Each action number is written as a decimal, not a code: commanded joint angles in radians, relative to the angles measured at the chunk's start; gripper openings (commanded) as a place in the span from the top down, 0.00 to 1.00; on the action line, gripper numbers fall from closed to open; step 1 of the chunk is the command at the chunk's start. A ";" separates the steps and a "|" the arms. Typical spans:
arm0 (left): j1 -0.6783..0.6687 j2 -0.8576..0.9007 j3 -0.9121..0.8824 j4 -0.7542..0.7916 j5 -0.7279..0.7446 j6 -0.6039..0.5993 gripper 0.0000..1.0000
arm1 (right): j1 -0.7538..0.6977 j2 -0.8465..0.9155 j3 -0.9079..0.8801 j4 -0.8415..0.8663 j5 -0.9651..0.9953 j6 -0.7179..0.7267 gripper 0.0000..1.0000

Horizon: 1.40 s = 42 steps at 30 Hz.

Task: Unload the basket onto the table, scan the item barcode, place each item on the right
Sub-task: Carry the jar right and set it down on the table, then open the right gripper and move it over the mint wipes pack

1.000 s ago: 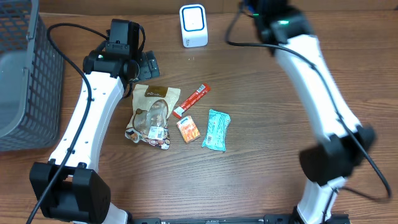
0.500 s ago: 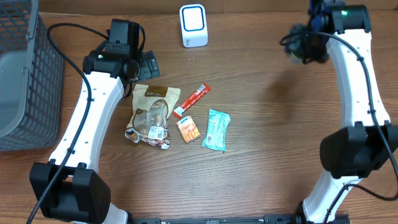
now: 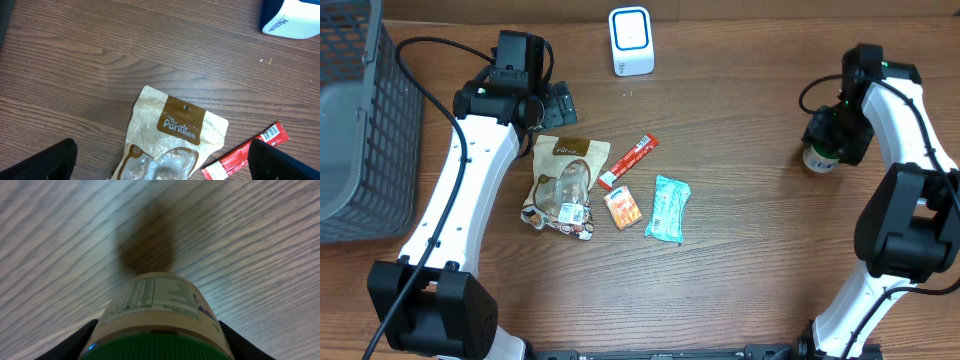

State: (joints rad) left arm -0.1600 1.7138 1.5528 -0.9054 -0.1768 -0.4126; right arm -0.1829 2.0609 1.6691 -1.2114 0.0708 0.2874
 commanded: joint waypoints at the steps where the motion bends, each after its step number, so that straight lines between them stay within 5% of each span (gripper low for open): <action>1: -0.002 -0.001 0.013 0.001 -0.006 -0.006 0.00 | -0.016 -0.005 -0.037 0.043 0.007 0.003 0.22; 3: -0.002 -0.001 0.013 0.001 -0.006 -0.006 0.00 | -0.019 -0.005 -0.051 0.063 0.007 0.003 0.01; 14: -0.002 -0.001 0.013 0.001 -0.006 -0.006 0.00 | -0.019 -0.006 -0.054 0.080 0.030 -0.004 0.00; 23: -0.002 -0.001 0.013 0.001 -0.006 -0.006 0.01 | 0.008 -0.063 0.166 -0.072 0.031 -0.001 0.00; 33: -0.002 -0.001 0.013 0.001 -0.006 -0.006 0.00 | 0.168 -0.082 0.153 -0.141 -0.320 -0.008 0.27; 42: -0.002 -0.001 0.013 0.001 -0.006 -0.006 0.00 | 0.411 -0.082 -0.035 -0.075 -0.319 -0.008 0.31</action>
State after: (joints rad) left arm -0.1600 1.7138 1.5528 -0.9054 -0.1768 -0.4126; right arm 0.1802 1.9976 1.6794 -1.3010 -0.2302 0.2840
